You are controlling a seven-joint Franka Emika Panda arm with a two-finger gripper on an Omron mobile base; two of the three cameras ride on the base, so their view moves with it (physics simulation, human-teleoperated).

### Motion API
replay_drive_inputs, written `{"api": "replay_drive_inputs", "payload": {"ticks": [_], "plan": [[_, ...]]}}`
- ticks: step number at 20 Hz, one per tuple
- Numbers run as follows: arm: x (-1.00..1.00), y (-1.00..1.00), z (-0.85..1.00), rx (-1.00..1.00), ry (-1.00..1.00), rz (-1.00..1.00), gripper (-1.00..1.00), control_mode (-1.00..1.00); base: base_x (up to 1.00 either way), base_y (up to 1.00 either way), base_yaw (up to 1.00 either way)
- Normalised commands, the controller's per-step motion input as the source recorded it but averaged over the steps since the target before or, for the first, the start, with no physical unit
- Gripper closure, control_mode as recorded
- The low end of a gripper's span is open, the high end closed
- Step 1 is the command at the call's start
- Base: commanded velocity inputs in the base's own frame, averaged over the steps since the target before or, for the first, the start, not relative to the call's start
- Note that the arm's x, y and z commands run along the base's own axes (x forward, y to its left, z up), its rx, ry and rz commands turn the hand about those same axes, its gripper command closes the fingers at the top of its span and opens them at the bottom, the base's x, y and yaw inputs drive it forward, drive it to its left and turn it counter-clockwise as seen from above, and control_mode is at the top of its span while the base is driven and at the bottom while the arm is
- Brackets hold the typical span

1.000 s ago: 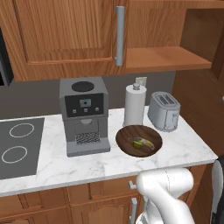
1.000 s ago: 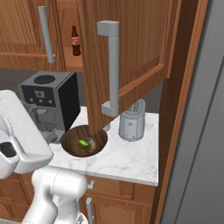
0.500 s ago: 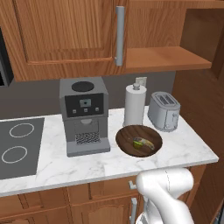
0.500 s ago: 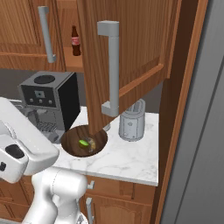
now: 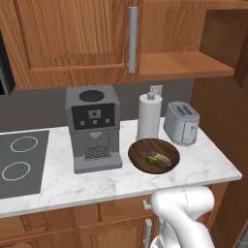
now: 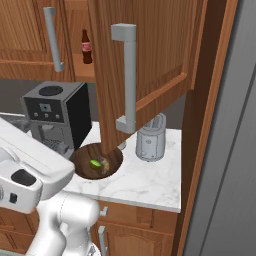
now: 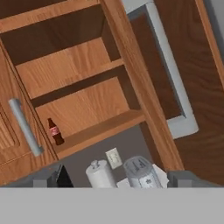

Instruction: Open the cabinet. Pick the kiwi and banana from the cabinet and place them into the bowl. Then close the cabinet.

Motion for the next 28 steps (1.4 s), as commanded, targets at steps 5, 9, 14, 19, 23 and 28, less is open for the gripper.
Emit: {"api": "replay_drive_inputs", "payload": {"ticks": [5,9,14,19,23,28], "plan": [[-0.02,-0.13,-0.09,-0.07,-0.27,0.02,-1.0,-1.0,0.0,0.0,0.0],[0.09,-0.02,-0.27,-0.11,-0.23,0.0,-1.0,-1.0,0.0,0.0,0.0],[0.28,0.0,-0.32,-0.11,-0.25,0.0,-1.0,-1.0,0.0,0.0,0.0],[0.08,0.0,-0.11,-0.04,-0.14,0.0,-1.0,-1.0,0.0,0.0,0.0],[0.0,-0.01,0.0,0.0,0.0,0.0,-1.0,-1.0,0.0,0.0,0.0],[0.09,-0.33,-0.03,0.0,-0.04,0.0,-1.0,-1.0,0.0,0.0,0.0]]}}
